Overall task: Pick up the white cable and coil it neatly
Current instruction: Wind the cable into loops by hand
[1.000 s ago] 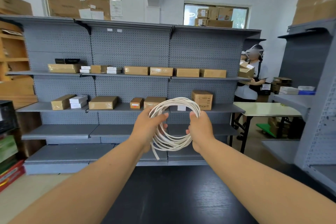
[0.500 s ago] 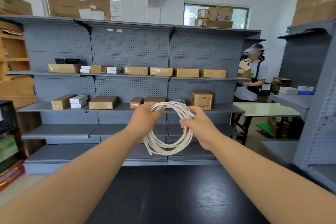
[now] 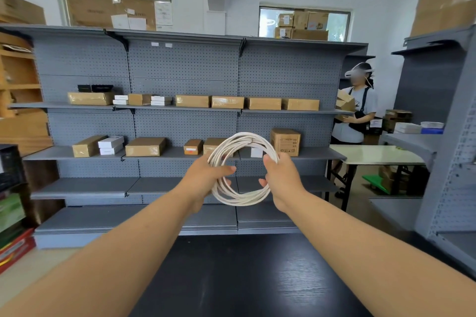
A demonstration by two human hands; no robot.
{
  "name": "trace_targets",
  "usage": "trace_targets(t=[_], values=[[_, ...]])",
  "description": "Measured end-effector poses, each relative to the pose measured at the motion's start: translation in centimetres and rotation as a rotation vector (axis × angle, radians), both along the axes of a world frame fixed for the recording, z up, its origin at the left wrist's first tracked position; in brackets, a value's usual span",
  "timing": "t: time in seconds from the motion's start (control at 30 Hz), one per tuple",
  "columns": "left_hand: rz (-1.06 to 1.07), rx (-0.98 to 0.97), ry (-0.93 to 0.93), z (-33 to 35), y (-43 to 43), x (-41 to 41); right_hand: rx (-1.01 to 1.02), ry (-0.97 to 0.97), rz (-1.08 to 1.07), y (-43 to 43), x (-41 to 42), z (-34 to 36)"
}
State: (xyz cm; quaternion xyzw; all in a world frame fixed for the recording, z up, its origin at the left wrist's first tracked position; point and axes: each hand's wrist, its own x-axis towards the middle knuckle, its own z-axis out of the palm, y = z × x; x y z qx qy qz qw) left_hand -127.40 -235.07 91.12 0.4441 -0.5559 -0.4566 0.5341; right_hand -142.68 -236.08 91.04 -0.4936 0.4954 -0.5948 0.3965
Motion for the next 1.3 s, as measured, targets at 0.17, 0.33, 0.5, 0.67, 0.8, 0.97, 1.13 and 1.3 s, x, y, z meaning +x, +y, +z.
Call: trace_targets(t=[0.17,0.33,0.5,0.67,0.8,0.97,1.13,1.3], values=[[0.178,-0.077,-0.035,-0.7,-0.2,-1.3,0.021,0.002,0.021,0.1,0.2,-0.6],[0.227,-0.164,-0.261,-0.8,0.1,-0.8,0.097,0.232,0.13,0.3,-1.3,0.0],[0.222,-0.248,-0.528,0.1,-0.1,-0.2,0.093,0.239,0.255,0.9,-1.4,0.1],[0.202,-0.304,-0.69,0.6,-0.1,-0.3,-0.066,0.314,0.151,1.2,-0.6,-0.2],[0.162,-0.317,-0.687,0.8,0.4,-0.1,-0.135,0.368,0.087,1.1,-0.2,-0.5],[0.128,-0.266,-0.629,0.6,0.7,0.1,-0.207,0.475,0.037,1.0,-0.4,-0.3],[0.434,-0.476,-0.829,0.0,0.6,0.2,-0.192,0.487,-0.007,0.7,-1.0,0.0],[0.479,-1.037,-1.319,-1.2,1.8,-0.7,-0.139,0.446,-0.05,0.3,-1.3,0.8]])
